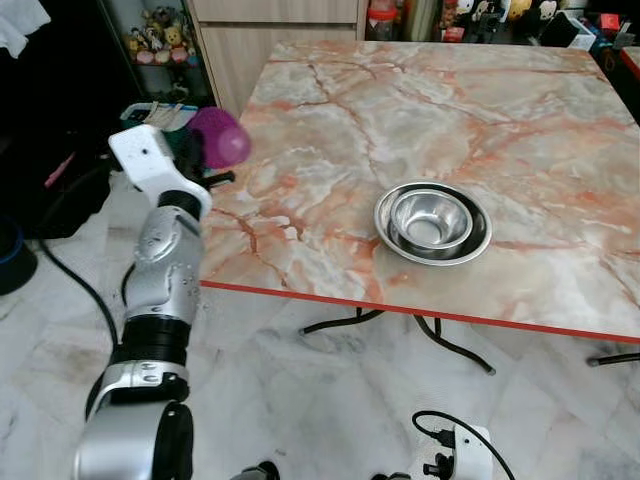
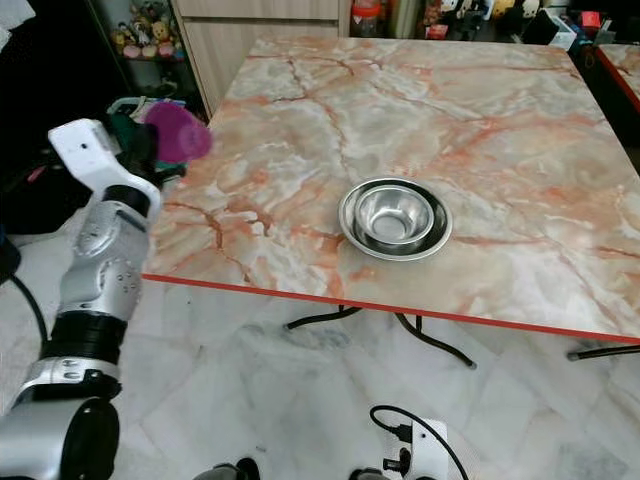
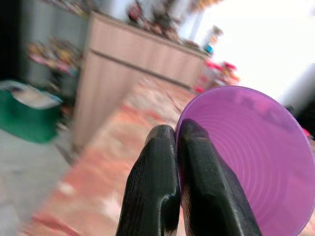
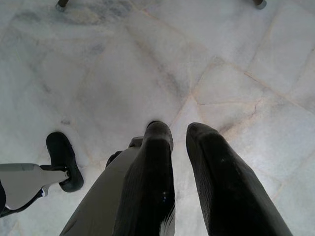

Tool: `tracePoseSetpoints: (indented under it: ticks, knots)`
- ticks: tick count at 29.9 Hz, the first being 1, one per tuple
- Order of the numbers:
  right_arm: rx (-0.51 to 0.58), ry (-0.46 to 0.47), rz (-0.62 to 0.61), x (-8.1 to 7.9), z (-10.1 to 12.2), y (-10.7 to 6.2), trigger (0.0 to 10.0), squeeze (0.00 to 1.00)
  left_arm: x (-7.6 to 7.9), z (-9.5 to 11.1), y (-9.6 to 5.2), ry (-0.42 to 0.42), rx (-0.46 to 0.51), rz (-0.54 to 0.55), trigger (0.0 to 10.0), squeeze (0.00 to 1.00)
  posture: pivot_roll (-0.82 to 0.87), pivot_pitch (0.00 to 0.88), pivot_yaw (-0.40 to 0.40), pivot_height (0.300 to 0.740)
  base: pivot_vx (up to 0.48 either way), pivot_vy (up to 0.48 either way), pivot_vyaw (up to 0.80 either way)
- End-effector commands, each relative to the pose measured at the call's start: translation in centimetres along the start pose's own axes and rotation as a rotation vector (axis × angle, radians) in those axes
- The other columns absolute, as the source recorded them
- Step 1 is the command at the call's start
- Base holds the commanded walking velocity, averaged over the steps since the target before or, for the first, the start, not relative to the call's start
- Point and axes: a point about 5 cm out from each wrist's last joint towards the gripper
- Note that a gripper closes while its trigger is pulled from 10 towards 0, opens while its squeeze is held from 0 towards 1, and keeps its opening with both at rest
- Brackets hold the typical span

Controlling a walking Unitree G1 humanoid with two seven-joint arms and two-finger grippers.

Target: Setting the table

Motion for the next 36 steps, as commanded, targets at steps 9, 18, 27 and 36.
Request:
tracePoseSetpoints:
  ticks: [9, 18, 27, 36]
  knots:
    - [-0.022, 0.002, -0.004, -0.1, -0.6, -0.1, 10.0, 0.0, 2.1, 1.0, 0.7, 0.013, -0.032, -0.113, 10.0, 0.0, 0.01, 0.16, 0.04, 0.74, 0.0, 0.0, -0.05]
    - [-0.031, 0.004, 0.002, -0.1, -0.7, -0.1, 10.0, 0.0, 2.2, 0.8, 0.5, 0.012, -0.05, -0.123, 10.0, 0.0, 0.01, 0.16, 0.039, 0.74, 0.0, 0.0, -0.49]
    - [-0.019, 0.001, 0.001, 0.0, -0.6, -0.1, 10.0, 0.0, 2.1, 0.9, 0.3, 0.014, -0.053, -0.124, 10.0, 0.0, 0.01, 0.161, 0.036, 0.74, 0.0, 0.0, -0.21]
    - [-0.036, -0.004, 0.011, -0.1, -0.7, -0.1, 10.0, 0.0, 2.0, 0.9, 0.2, 0.019, -0.057, -0.124, 10.0, 0.0, 0.01, 0.161, 0.036, 0.74, 0.225, 0.0, -0.3]
Point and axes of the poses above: a point about 5 cm out from each wrist's last joint towards the gripper, its own y axis pointing out of the wrist towards the gripper, its own z axis along the axis of the wrist's last joint, x = y × z, and after that the axes turned 7 degrees about -y, right-handed
